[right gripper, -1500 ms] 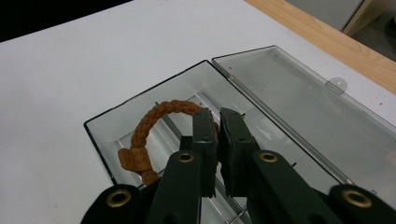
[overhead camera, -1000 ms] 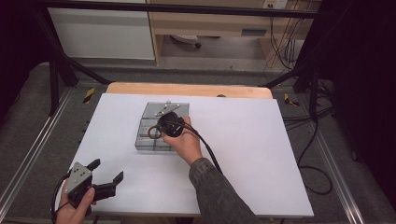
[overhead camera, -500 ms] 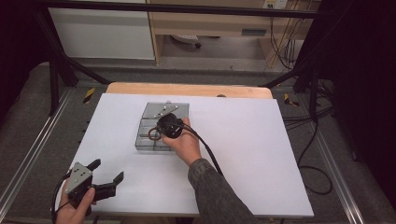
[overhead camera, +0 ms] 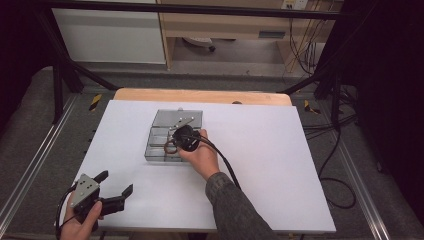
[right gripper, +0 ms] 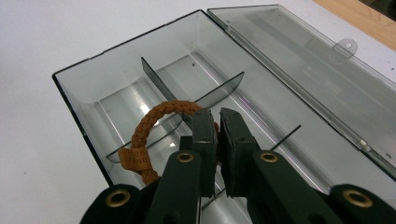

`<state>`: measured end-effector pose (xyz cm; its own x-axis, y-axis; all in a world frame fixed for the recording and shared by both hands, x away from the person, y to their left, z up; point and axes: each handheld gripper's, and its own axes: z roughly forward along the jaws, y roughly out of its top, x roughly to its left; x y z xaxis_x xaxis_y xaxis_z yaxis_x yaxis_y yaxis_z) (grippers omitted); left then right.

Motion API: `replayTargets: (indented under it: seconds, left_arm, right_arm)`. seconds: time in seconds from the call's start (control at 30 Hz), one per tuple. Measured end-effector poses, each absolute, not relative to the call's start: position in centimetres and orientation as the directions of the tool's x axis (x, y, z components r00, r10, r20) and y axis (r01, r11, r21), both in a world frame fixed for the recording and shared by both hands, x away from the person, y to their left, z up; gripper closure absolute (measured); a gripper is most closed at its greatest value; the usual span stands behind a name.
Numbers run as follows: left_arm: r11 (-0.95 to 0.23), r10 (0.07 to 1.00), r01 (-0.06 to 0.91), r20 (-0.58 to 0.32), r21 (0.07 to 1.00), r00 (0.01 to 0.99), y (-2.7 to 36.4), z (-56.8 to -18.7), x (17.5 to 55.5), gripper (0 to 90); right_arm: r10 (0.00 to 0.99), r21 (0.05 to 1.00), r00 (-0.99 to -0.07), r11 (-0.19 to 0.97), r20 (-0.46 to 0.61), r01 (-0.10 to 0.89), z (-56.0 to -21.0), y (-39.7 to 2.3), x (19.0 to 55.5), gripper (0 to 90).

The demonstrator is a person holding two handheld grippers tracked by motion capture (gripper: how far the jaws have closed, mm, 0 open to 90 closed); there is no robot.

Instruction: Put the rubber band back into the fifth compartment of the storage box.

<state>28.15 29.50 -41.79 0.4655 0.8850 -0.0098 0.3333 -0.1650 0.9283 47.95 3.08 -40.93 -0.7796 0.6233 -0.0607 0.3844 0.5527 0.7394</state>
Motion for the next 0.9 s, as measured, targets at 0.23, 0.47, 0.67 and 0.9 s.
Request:
replayTargets:
  seconds: [0.23, 0.47, 0.67, 0.9]
  left_arm:
    - [-0.167, 0.885, 0.333, -0.008, 0.928, 0.466, 29.6, -41.8, 28.1, 4.2]
    - [-0.168, 0.884, 0.333, -0.007, 0.928, 0.467, 29.5, -41.8, 28.1, 4.2]
    - [-0.165, 0.884, 0.333, -0.010, 0.928, 0.467, 29.5, -41.8, 28.1, 4.2]
    - [-0.171, 0.883, 0.332, -0.005, 0.928, 0.469, 29.5, -41.7, 28.1, 4.2]
  right_arm:
    - [0.621, 0.727, -0.781, 0.566, -0.066, 0.389, -41.3, 2.8, 47.8, 85.1]
    - [0.620, 0.725, -0.782, 0.566, -0.060, 0.393, -41.6, 2.7, 47.7, 85.1]
    - [0.622, 0.723, -0.782, 0.555, -0.032, 0.412, -41.7, 2.7, 47.6, 75.9]
    - [0.637, 0.762, -0.771, 0.499, 0.002, 0.414, -41.0, 1.9, 47.2, 76.4]
